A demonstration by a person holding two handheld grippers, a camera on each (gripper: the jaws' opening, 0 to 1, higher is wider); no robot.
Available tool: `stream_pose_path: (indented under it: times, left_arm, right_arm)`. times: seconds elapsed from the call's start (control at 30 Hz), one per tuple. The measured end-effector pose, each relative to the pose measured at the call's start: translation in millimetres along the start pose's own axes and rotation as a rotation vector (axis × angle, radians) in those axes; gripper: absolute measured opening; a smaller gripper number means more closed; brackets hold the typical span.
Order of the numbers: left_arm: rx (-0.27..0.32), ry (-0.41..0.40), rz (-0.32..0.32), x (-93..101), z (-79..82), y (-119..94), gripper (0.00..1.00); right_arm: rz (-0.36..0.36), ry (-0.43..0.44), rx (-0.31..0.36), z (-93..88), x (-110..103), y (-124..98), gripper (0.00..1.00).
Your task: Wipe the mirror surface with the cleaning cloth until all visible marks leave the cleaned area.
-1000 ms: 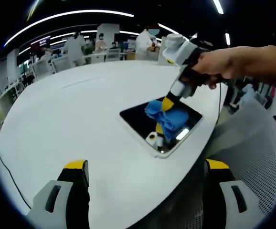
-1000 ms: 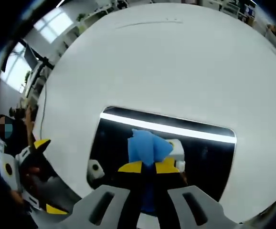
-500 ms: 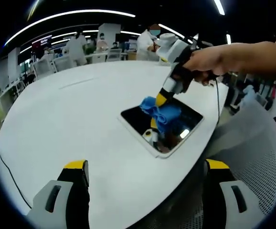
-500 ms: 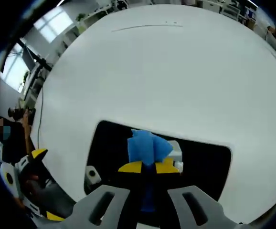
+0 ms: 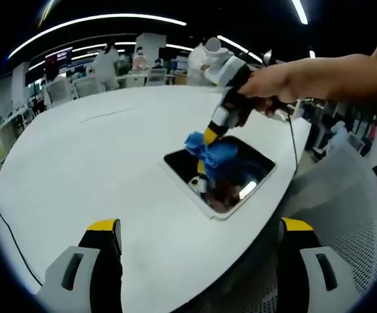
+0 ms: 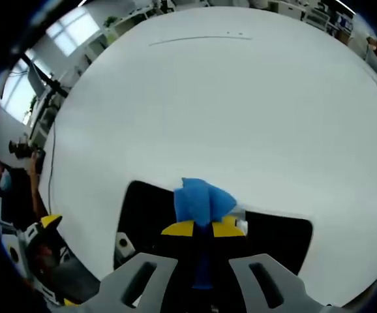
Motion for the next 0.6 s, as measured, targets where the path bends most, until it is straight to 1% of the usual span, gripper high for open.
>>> stream_pose_path:
  times: [0.07, 0.1, 0.13, 0.23, 0.3, 0.43, 0.5, 0.6]
  left_arm:
    - [-0.006, 0.032, 0.011, 1.9, 2.1, -0.6, 1.0]
    - [-0.004, 0.037, 0.0, 2.9, 2.2, 0.7, 1.0]
    - [-0.002, 0.029, -0.005, 3.2, 1.9, 1.8, 1.0]
    - [-0.02, 0.04, -0.002, 3.3, 0.7, 1.8, 1.0]
    - [-0.014, 0.038, -0.005, 3.5, 1.1, 1.4, 1.0]
    - [-0.017, 0.033, 0.008, 1.1, 0.4, -0.6, 1.0]
    - [-0.016, 0.032, 0.009, 1.3, 0.6, -0.2, 1.0]
    - [-0.024, 0.041, 0.014, 0.1, -0.1, 0.2, 1.0]
  right_arm:
    - [0.001, 0.0, -0.004, -0.2, 0.3, 0.4, 0.01]
    - [0.001, -0.001, -0.005, 0.0, 0.5, 0.7, 0.01]
    - [0.001, -0.001, -0.006, -0.3, 0.4, 0.6, 0.01]
    - [-0.007, 0.001, -0.007, -2.3, -1.4, -1.9, 0.01]
    - [-0.012, -0.001, -0.006, -1.8, -1.5, -1.2, 0.01]
    - [0.001, 0.003, -0.016, 0.0, 0.9, 1.5, 0.01]
    - [0.007, -0.001, -0.021, -2.1, -0.2, -2.5, 0.01]
    - [0.011, 0.003, -0.021, -2.0, 0.3, -1.5, 0.01]
Point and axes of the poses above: the point that each gripper's makers call its tool centre point, and the gripper's own axes: y roughly forward along the fingers, x roughly to its right, z roughly out of its top, the point moved 7 cm from there along -y, roughly backward along the fingers, and after that the axes turned 13 degrees about -z, right-handed, at the moved point
